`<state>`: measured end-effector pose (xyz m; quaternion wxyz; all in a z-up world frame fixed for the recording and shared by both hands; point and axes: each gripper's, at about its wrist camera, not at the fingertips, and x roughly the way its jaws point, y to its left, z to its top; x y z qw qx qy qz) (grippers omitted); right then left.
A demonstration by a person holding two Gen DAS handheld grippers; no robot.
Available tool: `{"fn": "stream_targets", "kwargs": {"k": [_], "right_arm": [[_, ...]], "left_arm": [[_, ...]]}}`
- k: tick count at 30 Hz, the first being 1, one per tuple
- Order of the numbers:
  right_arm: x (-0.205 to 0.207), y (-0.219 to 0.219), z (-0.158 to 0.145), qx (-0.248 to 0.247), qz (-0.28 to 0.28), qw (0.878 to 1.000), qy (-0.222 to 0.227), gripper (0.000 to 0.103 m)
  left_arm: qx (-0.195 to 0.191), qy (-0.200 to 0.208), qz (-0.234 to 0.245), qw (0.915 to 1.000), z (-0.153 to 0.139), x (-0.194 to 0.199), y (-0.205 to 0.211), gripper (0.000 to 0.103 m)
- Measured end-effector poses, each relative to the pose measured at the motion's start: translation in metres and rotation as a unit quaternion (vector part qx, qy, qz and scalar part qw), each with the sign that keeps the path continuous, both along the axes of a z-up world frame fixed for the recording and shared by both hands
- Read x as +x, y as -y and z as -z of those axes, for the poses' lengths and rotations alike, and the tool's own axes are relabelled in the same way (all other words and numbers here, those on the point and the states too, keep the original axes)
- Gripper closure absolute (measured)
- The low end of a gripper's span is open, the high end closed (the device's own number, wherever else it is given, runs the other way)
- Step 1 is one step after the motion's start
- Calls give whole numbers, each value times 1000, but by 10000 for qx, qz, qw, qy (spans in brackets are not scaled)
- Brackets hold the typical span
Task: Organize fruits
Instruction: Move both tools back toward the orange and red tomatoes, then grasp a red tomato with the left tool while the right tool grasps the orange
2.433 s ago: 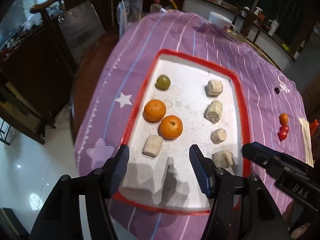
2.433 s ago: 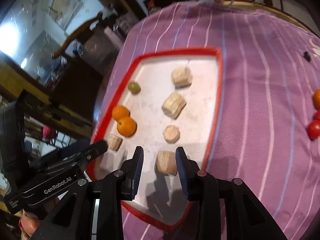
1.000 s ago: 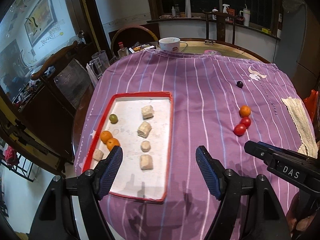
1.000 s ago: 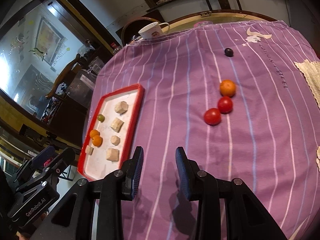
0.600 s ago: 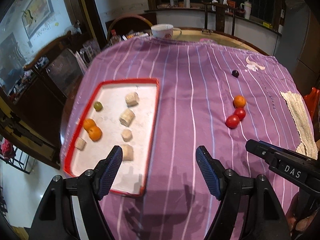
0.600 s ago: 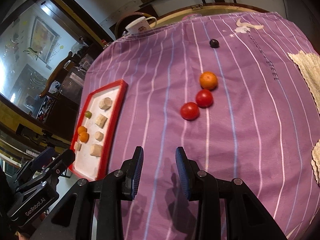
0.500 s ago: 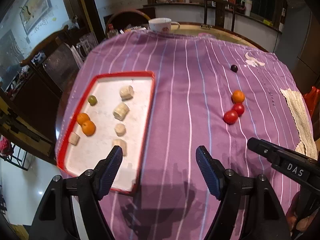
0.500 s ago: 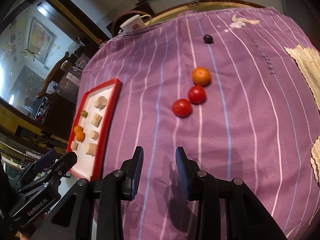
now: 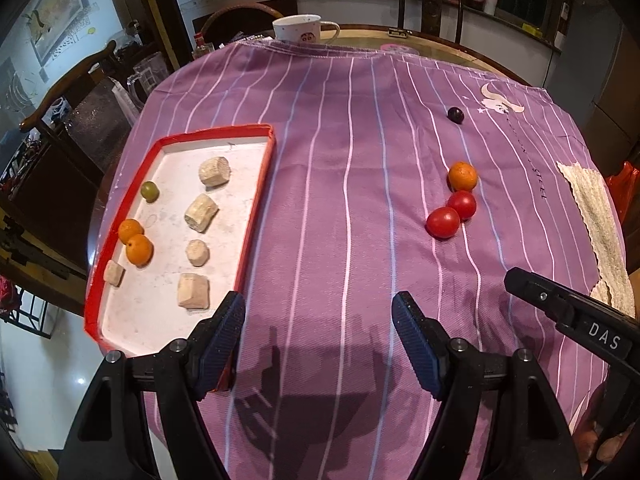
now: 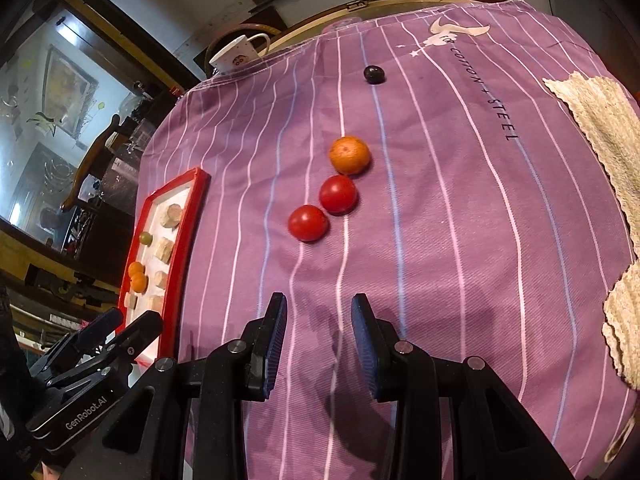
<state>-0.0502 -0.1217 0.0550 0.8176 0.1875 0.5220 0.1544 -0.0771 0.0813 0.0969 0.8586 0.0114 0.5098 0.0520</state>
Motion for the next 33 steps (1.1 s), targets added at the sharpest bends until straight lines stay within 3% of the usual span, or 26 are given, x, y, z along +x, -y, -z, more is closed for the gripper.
{"fn": "stream_targets", "kwargs": {"k": [9, 18, 27, 33], "right_arm": [[17, 15, 8, -15, 134, 9999, -51, 66], [80, 23, 2, 174, 126, 9997, 154, 66], [129, 17, 17, 290, 16, 9996, -40, 66], [139, 3, 28, 214, -136, 9996, -111, 64]], "left_arm": [[-307, -155, 202, 9992, 29, 22, 8, 28], [-890, -12, 821, 9926, 49, 61, 35, 28], [-1186, -31, 975, 9881, 66, 89, 49, 28], [-1305, -62, 1109, 9852, 75, 100, 54, 35]]}}
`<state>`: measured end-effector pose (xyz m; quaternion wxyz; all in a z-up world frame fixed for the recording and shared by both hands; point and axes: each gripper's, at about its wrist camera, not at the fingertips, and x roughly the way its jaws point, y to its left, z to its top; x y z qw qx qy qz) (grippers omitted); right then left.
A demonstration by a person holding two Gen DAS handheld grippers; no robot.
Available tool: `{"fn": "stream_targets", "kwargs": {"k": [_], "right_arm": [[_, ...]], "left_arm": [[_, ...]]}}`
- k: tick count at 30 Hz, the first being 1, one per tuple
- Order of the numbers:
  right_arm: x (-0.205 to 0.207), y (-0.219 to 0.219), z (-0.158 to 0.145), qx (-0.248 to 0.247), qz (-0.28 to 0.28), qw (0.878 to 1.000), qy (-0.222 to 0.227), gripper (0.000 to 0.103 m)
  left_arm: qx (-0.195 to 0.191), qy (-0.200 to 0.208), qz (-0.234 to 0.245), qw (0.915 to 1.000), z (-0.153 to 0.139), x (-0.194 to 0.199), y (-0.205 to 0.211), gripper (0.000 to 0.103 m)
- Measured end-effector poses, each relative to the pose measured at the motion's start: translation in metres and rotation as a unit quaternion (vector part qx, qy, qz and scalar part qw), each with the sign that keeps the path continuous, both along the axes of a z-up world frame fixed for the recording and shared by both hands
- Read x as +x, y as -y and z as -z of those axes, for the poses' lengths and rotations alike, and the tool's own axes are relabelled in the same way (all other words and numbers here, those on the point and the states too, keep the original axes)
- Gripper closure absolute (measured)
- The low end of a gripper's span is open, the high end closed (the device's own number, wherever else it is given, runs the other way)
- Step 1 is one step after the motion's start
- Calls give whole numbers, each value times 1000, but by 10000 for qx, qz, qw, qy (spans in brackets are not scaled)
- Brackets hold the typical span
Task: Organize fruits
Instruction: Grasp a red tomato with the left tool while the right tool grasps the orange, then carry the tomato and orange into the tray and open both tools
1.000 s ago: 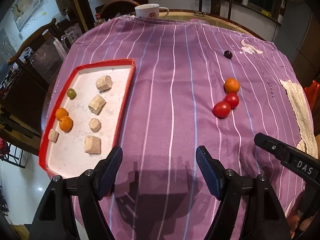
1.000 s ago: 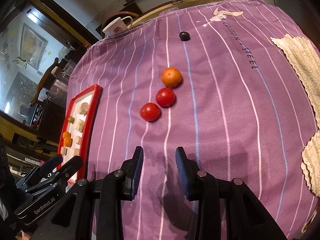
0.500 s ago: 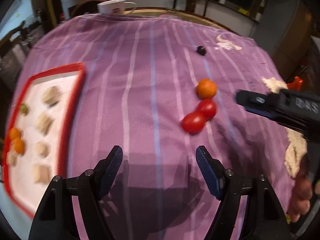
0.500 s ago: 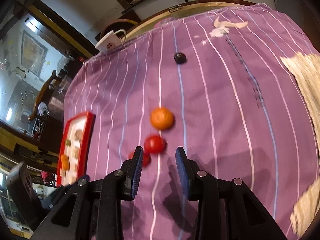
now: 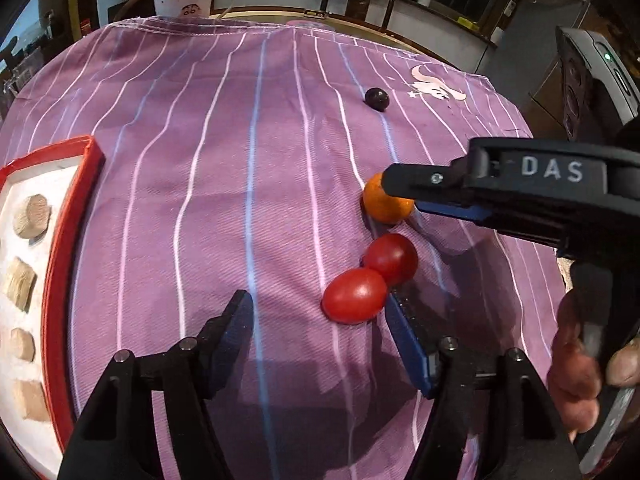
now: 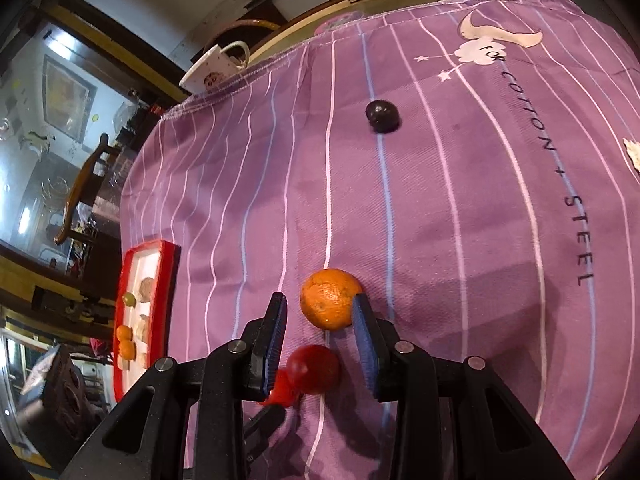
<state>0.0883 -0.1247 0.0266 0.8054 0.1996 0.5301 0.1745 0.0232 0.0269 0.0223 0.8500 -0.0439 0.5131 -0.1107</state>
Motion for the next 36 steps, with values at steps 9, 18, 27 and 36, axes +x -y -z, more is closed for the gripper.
{"fn": "stream_targets", "kwargs": {"k": [9, 18, 27, 36], "right_arm": [[7, 0, 6, -343, 122, 9993, 78, 64], [2, 8, 6, -97, 223, 9997, -11, 67], [-25, -3, -16, 192, 250, 9995, 76, 67], [-55, -83, -44, 268, -276, 9989, 274, 67]], "left_arm": [[30, -77, 193, 9998, 6, 4, 16, 63], [-193, -167, 104, 9996, 0, -7, 7, 73], [-514, 32, -245, 9984, -33, -40, -38, 73], [-374, 97, -1066, 9936, -50, -75, -152, 73]]}}
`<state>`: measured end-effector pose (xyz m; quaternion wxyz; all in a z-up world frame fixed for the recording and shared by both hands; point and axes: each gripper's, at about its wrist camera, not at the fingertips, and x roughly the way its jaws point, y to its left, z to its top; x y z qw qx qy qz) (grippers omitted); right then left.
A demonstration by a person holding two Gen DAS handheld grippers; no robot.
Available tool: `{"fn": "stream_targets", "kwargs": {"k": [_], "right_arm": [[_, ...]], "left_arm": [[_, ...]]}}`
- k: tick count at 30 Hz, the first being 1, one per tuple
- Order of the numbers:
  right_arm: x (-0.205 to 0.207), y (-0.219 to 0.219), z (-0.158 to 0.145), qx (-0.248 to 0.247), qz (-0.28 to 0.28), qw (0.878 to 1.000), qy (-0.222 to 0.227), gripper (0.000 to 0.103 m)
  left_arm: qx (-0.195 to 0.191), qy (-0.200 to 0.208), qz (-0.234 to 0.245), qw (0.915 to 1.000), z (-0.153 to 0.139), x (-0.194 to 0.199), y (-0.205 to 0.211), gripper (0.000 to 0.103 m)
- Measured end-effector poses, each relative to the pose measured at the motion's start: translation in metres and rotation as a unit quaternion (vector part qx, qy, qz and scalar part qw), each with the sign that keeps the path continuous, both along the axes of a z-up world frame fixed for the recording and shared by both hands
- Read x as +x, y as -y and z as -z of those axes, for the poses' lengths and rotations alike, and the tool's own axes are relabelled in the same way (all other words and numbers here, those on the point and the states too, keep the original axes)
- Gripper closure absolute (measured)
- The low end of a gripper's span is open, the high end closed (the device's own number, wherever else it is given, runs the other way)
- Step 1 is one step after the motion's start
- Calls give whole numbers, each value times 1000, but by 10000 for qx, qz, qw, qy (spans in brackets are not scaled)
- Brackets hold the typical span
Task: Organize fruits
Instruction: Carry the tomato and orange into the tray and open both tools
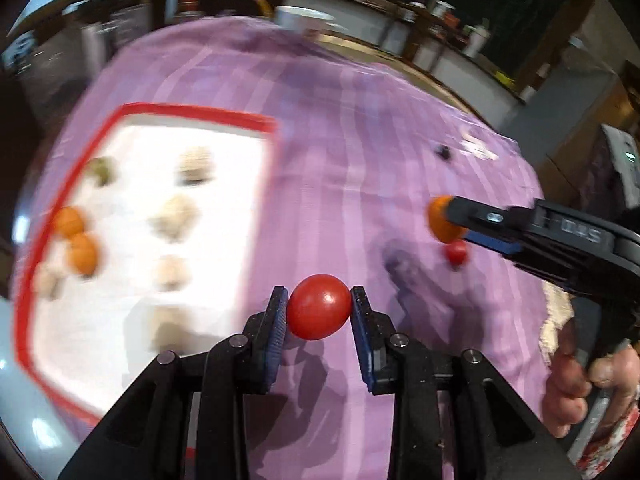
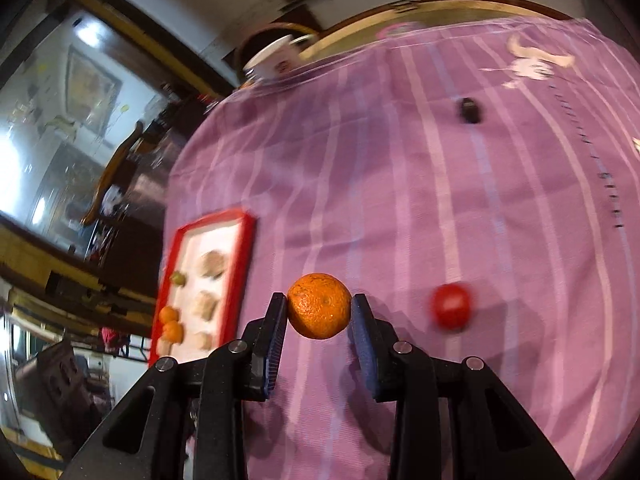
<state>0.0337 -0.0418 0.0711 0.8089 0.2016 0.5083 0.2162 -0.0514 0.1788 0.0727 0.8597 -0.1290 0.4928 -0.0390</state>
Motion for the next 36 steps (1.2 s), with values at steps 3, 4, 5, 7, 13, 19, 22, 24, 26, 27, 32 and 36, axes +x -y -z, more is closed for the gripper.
{"fn": "stream_targets", "kwargs": {"k": [3, 4, 5, 7, 13, 19, 22, 24, 26, 27, 32, 36], "right_arm": [[-9, -40, -2, 7, -263, 9996, 25, 67], [-12, -54, -3, 4, -360, 9993, 33, 67], [-16, -70, -3, -8, -470, 9989, 43, 67], [-22, -95, -3, -60, -638, 9979, 64, 67], [-34, -154, 7, -320, -945, 9950, 53, 67], [-37, -191, 21, -853, -967, 9914, 213, 67], [-35, -198, 27, -1033, -928, 9900, 242, 67], [-34, -201, 31, -1121, -903, 9893, 230, 66], [-33, -202, 34, -1185, -854, 9890, 225, 65], [-33, -201, 34, -1213, -814, 9890, 244, 65], [-30, -199, 34, -1305, -673, 9889, 215, 64], [-30, -193, 30, -1204, -547, 9910, 202, 64]], "left_arm": [[274, -92, -348, 9990, 5, -12, -44, 72], [380, -141, -469, 9981, 7, -15, -60, 72], [414, -184, -556, 9974, 10, -17, -72, 72], [397, -295, -688, 9964, 16, -20, -95, 72], [422, -430, -748, 9954, 30, -20, -130, 72], [435, -523, -544, 9962, 43, -14, -136, 72], [403, -552, -477, 9965, 47, -13, -137, 72], [390, -525, -451, 9968, 46, -13, -138, 72], [396, -519, -462, 9968, 46, -13, -138, 72], [390, -522, -466, 9968, 46, -14, -140, 72], [276, -461, -509, 9973, 40, -15, -146, 59], [264, -360, -518, 9977, 29, -18, -146, 50]]}}
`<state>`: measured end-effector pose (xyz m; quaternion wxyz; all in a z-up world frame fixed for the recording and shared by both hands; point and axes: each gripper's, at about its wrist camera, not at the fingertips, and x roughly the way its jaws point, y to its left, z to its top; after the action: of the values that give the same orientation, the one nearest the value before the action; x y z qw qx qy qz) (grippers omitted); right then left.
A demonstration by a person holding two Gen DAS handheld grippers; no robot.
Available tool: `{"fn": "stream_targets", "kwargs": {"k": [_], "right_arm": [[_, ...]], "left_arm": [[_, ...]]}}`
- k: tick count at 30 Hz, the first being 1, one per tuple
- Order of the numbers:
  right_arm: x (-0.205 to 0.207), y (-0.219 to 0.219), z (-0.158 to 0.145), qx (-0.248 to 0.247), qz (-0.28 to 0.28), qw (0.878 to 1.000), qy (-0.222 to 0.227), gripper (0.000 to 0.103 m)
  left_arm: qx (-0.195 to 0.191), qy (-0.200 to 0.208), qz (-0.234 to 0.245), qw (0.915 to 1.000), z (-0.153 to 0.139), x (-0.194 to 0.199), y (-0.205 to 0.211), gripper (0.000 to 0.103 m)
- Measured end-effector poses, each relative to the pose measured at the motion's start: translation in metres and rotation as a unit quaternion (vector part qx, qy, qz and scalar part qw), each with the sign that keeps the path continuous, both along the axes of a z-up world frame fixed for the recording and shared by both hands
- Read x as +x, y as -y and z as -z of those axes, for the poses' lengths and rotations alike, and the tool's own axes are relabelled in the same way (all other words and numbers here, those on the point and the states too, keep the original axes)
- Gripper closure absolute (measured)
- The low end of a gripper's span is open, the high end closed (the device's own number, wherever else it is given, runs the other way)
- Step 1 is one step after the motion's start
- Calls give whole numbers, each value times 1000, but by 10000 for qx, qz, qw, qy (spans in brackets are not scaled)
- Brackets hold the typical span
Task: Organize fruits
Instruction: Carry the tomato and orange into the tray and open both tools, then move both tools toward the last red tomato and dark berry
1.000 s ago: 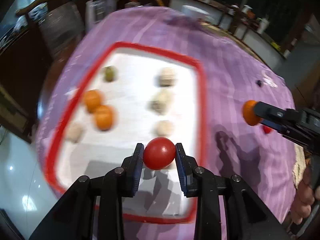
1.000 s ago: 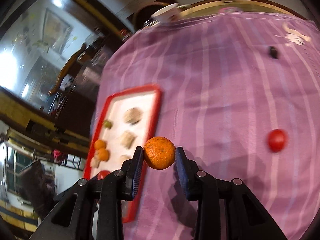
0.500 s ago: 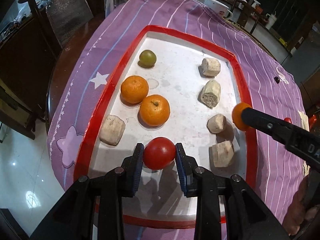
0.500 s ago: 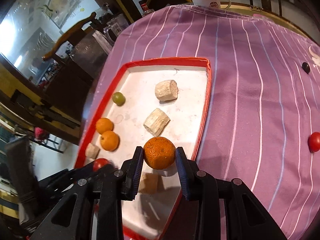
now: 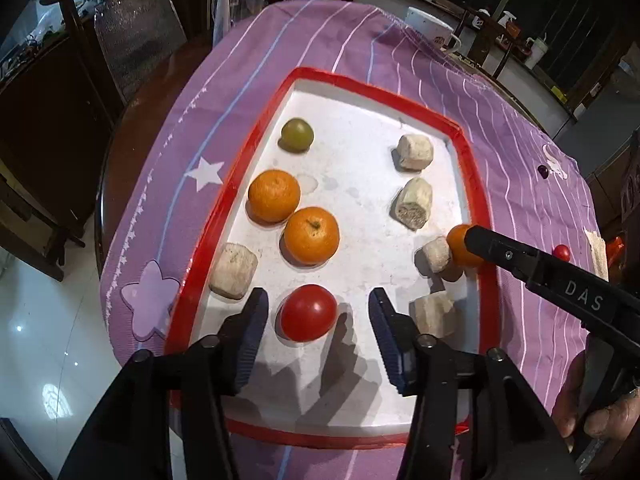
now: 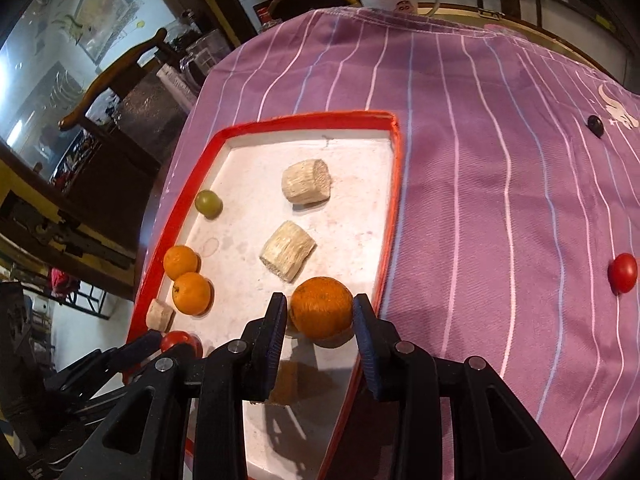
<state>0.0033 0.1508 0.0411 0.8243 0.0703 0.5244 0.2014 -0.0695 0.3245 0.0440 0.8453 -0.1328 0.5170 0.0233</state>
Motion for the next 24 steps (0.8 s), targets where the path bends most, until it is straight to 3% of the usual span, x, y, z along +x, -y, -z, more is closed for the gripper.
{"fn": "stream_targets", "kwargs": {"k": [3, 8, 14, 24], "right_arm": [[-2, 5, -7, 123, 26, 9999, 40, 64], [-12, 24, -26, 374, 175, 9990, 154, 64], [-29, 65, -42, 712, 638, 9953, 164, 64], [-47, 126, -53, 890, 1301, 9873, 218, 64]], "left_arm": [[20, 13, 32, 10000, -7, -1, 4, 50], [470, 167, 195, 9986, -26, -7, 24, 49], [941, 565, 498, 9927, -61, -14, 59, 41], [1286, 810, 943, 9839, -88, -17, 111, 35]]}}
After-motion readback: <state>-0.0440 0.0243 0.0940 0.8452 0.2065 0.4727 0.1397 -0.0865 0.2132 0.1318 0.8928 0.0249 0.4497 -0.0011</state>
